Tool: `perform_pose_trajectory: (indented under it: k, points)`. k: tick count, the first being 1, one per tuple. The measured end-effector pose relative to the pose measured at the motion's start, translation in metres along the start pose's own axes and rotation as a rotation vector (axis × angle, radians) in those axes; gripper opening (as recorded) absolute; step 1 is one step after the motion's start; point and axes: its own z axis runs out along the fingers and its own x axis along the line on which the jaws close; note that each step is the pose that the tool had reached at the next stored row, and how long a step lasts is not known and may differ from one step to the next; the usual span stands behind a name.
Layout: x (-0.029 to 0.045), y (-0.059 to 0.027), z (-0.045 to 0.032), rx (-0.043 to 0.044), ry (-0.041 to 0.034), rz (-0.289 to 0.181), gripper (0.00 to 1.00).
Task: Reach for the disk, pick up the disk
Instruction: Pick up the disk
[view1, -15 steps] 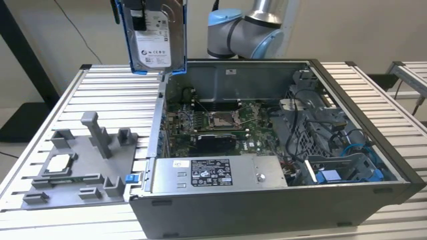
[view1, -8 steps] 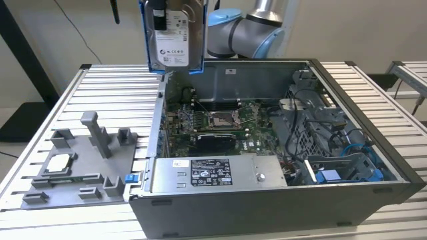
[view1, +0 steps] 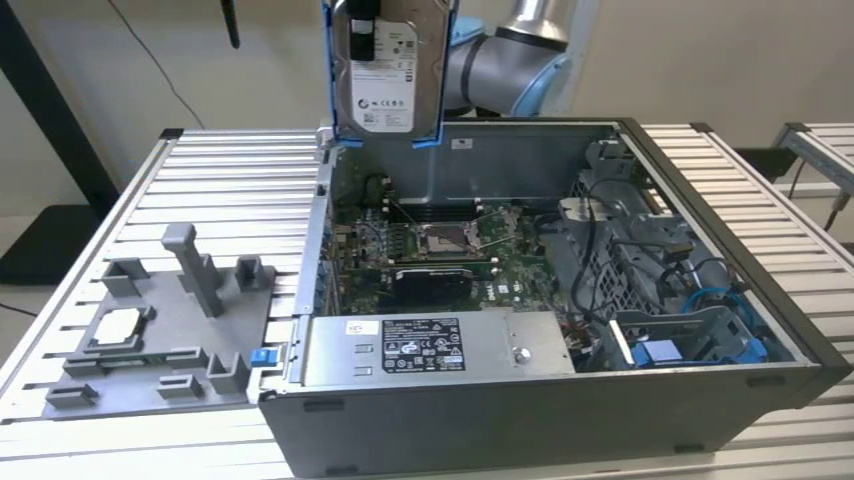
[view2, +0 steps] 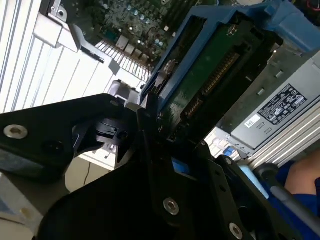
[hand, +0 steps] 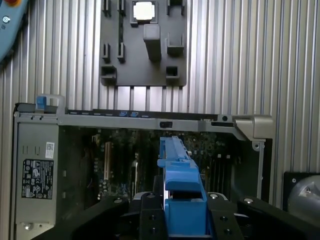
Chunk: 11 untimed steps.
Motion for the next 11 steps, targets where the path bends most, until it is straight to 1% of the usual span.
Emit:
perform_pose_trajectory:
  k: [11]
  points:
    - [0.0008,-0.0496,-0.0029,-0.0051,-0.0001,0.0,0.0]
